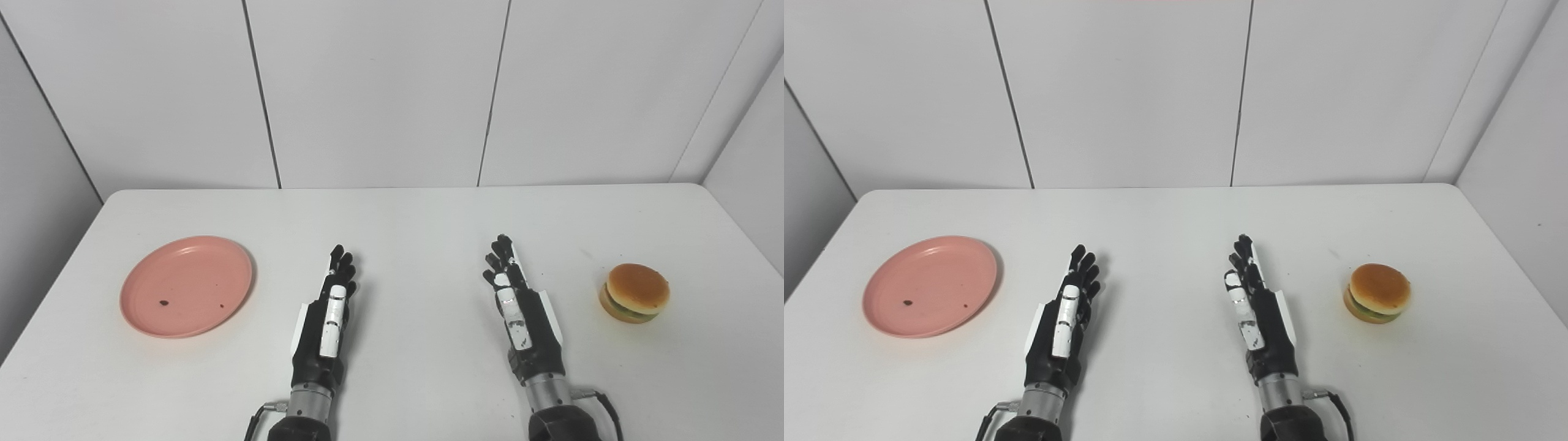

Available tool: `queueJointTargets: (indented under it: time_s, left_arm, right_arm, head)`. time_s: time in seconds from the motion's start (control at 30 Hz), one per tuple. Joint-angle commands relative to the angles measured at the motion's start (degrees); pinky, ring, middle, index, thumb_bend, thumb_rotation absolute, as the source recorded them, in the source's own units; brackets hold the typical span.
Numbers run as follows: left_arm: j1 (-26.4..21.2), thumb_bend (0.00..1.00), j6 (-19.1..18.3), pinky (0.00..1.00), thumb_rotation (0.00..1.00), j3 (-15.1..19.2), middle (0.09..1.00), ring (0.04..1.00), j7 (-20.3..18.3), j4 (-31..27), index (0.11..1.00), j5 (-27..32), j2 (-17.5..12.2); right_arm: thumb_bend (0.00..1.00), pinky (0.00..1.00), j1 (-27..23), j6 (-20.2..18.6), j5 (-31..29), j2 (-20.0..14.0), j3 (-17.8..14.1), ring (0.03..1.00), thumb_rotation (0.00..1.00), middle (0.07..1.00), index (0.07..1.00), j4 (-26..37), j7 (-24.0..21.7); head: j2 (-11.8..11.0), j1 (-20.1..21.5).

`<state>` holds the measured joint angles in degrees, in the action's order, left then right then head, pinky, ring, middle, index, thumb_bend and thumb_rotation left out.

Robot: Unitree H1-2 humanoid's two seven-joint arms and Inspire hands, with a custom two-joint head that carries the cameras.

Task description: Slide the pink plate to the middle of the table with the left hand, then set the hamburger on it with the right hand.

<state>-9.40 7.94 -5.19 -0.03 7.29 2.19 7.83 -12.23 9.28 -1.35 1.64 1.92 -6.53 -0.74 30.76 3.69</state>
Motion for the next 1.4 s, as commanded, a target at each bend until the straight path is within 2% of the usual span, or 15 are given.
queueJointTargets:
  time_s: [0.0,0.2,0.33,0.63,0.77,0.87,1.07,1.27,1.37]
  left_arm:
    - [3.74,0.52,0.13,1.00,1.00,0.81,1.000,1.000,-0.87,3.65,1.000,-0.25,-2.46]
    - [3.73,0.53,0.07,1.00,1.00,0.88,1.000,1.000,-0.66,3.74,0.999,-0.27,-2.31]
    - [3.70,0.52,0.41,1.00,1.00,0.79,1.000,1.000,-0.80,3.81,1.000,-0.35,-2.44]
    - [3.77,0.52,-0.53,1.00,1.00,0.69,1.000,1.000,-0.78,3.44,1.000,-0.14,-2.13]
    - [3.89,0.51,0.20,1.00,1.00,0.34,1.000,1.000,-0.33,3.87,0.996,-0.81,-1.68]
    - [3.82,0.51,-0.74,1.00,1.00,-0.07,1.000,1.000,0.00,3.87,0.993,-1.28,-1.22]
    - [3.24,0.50,-0.68,1.00,1.00,-0.39,0.997,1.000,1.72,5.07,0.979,-3.46,0.21]
    - [2.51,0.49,-1.44,1.00,1.00,-0.73,1.000,1.000,2.60,6.20,0.982,-5.00,1.26]
    - [2.09,0.51,-1.28,1.00,1.00,-0.85,1.000,1.000,2.85,7.33,0.988,-5.49,1.66]
  right_arm:
    - [0.53,0.97,1.03,1.36,-0.32,-0.21,-0.15,0.980,0.92,0.995,1.000,-1.28,-0.49]
    - [0.50,0.97,1.09,1.07,-0.34,-0.31,-0.10,0.981,0.93,0.998,1.000,-0.99,-0.59]
    - [0.52,0.99,1.11,0.19,-0.49,-0.22,-0.20,0.987,0.92,1.000,1.000,-0.70,-0.50]
    - [0.51,0.98,1.01,0.75,-1.07,-0.60,-0.27,0.984,0.92,1.000,1.000,-0.92,-0.94]
    - [0.50,0.99,1.37,0.75,-2.10,-1.10,-0.54,0.991,0.92,1.000,1.000,-0.53,-1.78]
    - [0.47,1.00,1.71,-0.47,-4.03,-1.81,-0.86,0.994,0.92,1.000,1.000,0.54,-2.86]
    - [0.55,1.00,1.82,-2.12,-6.79,-2.95,-1.82,1.000,0.91,1.000,1.000,0.84,-4.17]
    - [0.54,1.00,1.95,-2.11,-7.54,-4.33,-2.22,1.000,0.91,1.000,1.000,0.93,-5.00]
    - [0.51,1.00,1.92,-1.71,-8.26,-4.93,-2.55,1.000,0.93,1.000,1.000,0.71,-5.68]
  head:
    - [0.06,-0.02]
    - [0.12,-0.11]
    - [0.13,-0.07]
    - [0.13,-1.04]
    - [-0.18,-4.09]
    - [-0.38,-6.95]
    - [-0.60,-10.59]
    - [-0.96,-14.10]
    - [-1.37,-17.33]
